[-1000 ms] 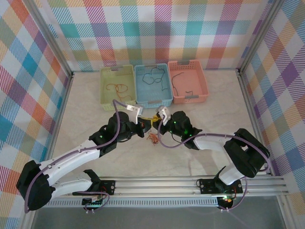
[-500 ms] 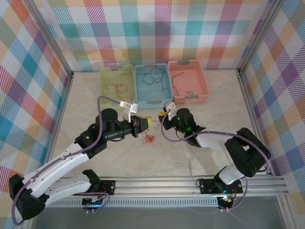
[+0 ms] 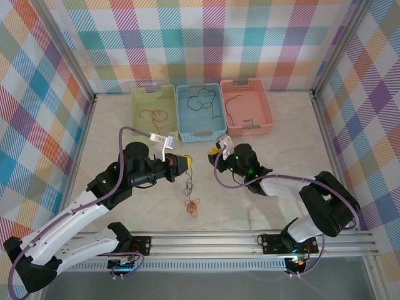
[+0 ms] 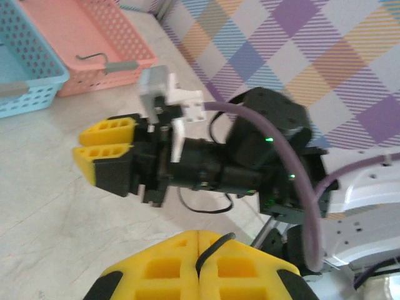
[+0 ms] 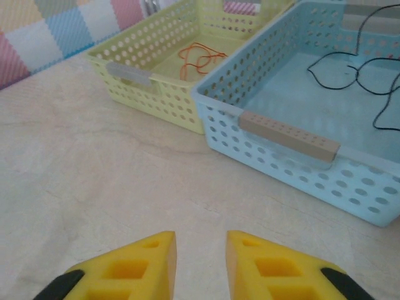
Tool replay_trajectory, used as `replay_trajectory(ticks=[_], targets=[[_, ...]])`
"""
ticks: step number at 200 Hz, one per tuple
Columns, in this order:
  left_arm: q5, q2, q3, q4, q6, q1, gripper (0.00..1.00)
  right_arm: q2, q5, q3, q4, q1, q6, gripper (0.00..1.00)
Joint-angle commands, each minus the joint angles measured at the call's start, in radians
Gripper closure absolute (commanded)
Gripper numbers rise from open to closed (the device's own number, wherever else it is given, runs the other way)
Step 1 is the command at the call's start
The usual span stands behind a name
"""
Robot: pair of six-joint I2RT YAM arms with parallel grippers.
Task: Untangle the cables
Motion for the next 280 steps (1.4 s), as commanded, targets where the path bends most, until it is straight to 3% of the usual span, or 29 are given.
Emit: replay_trajectory(ticks=[1, 48, 94, 161, 232, 280], targets=[[-0.092, 0.053, 0.033, -0.043, 0.025, -0.005, 1.00, -0.055, -0.105, -0.043, 0.111, -0.002, 0.010, 0.66], [-0.225, 0.186, 0.098, -0.067, 0.023, -0.004, 1.00, -0.163, -0.163, -0.114, 0.178, -0.001, 0.003, 0.57], [-0.191, 0.271, 0.125, -0.054, 0.017, -0.004, 1.00, -0.247, -0.280, -0.154, 0.209, 0.000, -0.001, 0.51], [-0.044, 0.298, 0.110, 0.011, -0.007, -0.003, 1.00, -0.137, -0.377, -0.107, 0.239, 0.024, -0.006, 0.47], [0.024, 0.315, 0.103, 0.054, -0.021, -0.004, 1.00, -0.052, -0.364, -0.063, 0.209, 0.034, -0.017, 0.47], [0.019, 0.313, 0.102, 0.044, -0.012, -0.003, 1.00, -0.090, -0.328, -0.072, 0.187, 0.034, -0.026, 0.47]])
